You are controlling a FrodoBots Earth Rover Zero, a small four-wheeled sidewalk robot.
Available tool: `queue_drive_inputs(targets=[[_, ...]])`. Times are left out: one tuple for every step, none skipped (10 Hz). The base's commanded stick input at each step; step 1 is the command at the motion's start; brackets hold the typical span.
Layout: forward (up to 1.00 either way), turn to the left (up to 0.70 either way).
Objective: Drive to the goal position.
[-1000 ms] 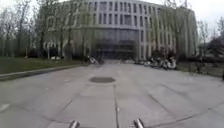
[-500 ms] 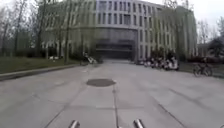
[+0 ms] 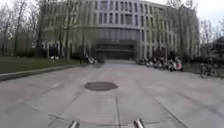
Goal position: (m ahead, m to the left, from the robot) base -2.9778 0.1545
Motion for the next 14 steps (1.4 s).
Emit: queue_drive_inputs(targets=[[0.7, 0.0], [0.7, 0.0], [0.7, 0.0], [0.7, 0.0], [0.7, 0.0], [0.7, 0.0], [0.7, 0.0], [0.7, 0.0], [0.7, 0.0], [0.55, 0.0], [0.05, 0.0], [0.0, 0.0], [0.0, 0.0], [0.0, 0.0]])
